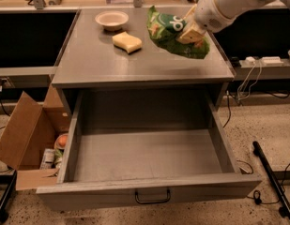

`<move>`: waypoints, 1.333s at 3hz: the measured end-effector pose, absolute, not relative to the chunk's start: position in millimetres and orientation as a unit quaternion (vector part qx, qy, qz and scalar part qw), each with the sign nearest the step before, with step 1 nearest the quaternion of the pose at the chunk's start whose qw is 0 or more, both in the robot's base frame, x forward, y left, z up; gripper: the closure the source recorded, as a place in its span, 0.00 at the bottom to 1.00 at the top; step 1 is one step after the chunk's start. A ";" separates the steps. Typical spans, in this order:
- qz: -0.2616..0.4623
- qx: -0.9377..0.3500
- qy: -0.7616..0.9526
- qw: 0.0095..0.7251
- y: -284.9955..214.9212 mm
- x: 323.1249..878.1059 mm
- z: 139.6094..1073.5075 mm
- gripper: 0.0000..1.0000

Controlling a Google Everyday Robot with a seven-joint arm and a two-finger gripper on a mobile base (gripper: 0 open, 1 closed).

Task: Pick green rice chip bag from top drawer and place on counter

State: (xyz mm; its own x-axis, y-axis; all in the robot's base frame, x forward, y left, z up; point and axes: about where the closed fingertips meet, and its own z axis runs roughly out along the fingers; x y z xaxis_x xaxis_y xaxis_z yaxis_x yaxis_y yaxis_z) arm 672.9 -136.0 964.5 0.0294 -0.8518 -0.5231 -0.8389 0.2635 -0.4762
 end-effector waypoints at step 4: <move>-0.005 -0.517 0.777 0.360 -207.2 768.9 915.5 0.36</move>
Offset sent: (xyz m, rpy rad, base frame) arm 0.1191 -0.1006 -0.0419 0.0343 0.1114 -0.2895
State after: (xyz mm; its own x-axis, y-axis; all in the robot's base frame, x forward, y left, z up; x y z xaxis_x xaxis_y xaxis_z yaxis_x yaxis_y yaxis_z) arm 768.9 -207.2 915.5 -0.2067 -0.8065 -0.5539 -0.7989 0.4660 -0.3803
